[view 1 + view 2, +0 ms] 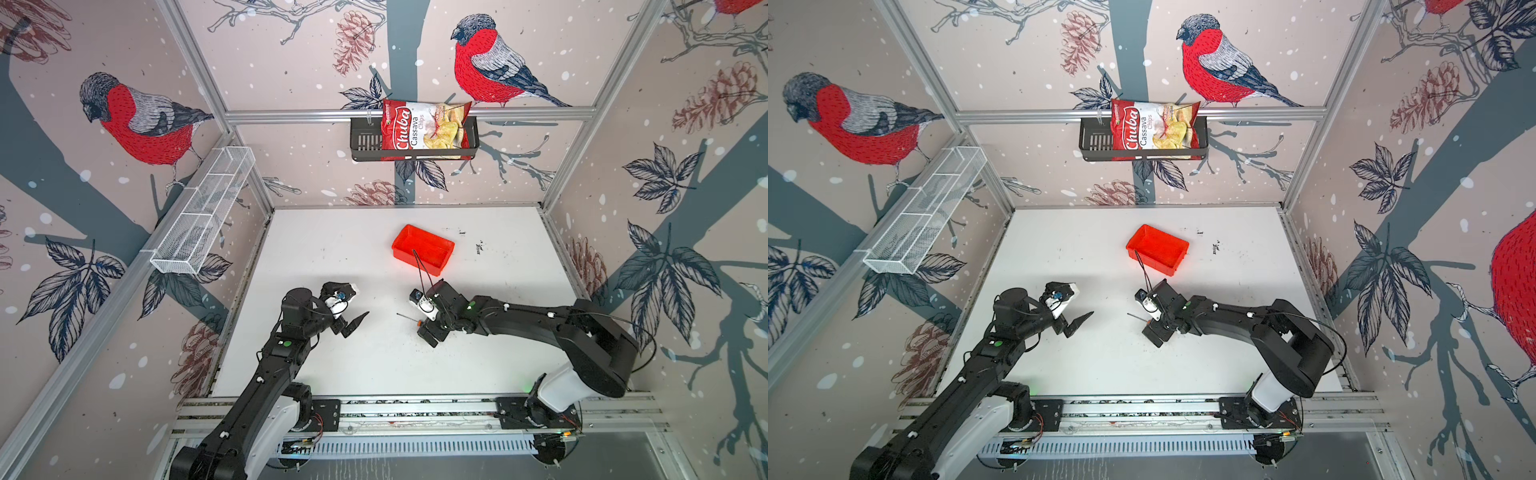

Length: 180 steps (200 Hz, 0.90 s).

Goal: Put the screwdriver in the bin
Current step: 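Move the right gripper over the orange-handled screwdriver while the left arm lifts forward, then lower the right gripper and close it on the screwdriver handle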

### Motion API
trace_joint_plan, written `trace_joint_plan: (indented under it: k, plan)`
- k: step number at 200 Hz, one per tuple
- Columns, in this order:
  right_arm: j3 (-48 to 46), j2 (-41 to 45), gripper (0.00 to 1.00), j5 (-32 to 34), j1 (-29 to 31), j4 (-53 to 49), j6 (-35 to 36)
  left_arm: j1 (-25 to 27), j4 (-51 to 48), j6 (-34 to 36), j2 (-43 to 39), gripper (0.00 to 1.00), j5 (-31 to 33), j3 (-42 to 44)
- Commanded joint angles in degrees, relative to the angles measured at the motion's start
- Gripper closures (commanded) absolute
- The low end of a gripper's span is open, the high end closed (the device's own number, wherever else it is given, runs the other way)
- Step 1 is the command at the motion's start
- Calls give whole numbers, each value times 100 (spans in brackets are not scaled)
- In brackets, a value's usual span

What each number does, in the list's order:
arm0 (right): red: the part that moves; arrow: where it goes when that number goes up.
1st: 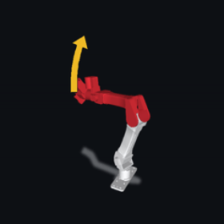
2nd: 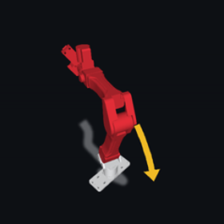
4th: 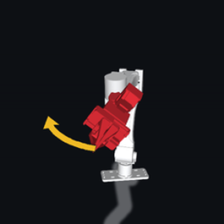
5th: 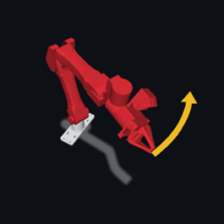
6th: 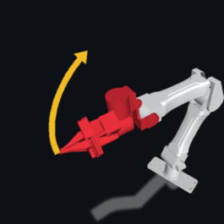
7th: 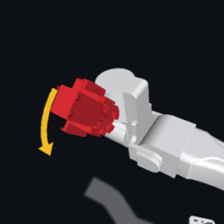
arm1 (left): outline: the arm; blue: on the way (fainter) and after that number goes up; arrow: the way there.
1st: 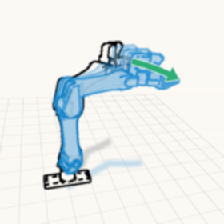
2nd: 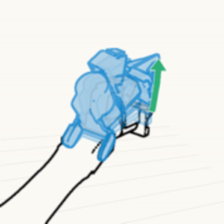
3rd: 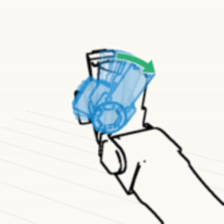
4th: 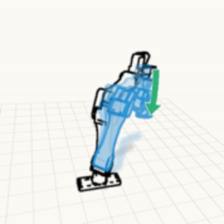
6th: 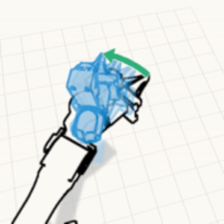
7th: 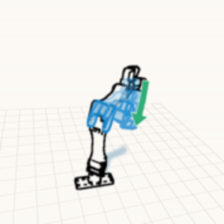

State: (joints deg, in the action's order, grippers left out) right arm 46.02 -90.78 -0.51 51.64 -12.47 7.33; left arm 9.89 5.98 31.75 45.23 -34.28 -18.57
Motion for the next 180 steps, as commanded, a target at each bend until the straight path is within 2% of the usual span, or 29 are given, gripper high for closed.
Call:
trace_joint_plan:
  k: [1,30,67,117,130,157,180]
  plan:
    - [103,-61,9,-11,-44,-198,-74,4,28,-105,-11,1,123,42]
    - [131,-136,21,-202,-84,-246,-53,4,122,-200,-16,1,177,105]
    - [245,-339,46,-199,-90,-405,42,4,169,-295,-28,1,192,163]
    - [290,-378,67,-238,-86,-484,104,4,325,-365,-42,1,53,257]
    - [279,-374,77,-265,-88,-488,160,0,301,-312,-40,1,65,266]
    - [268,-346,84,-243,-88,-493,172,4,242,-321,-35,1,117,249]
    - [275,-249,86,-251,-92,-453,190,4,200,-438,-44,1,157,233]
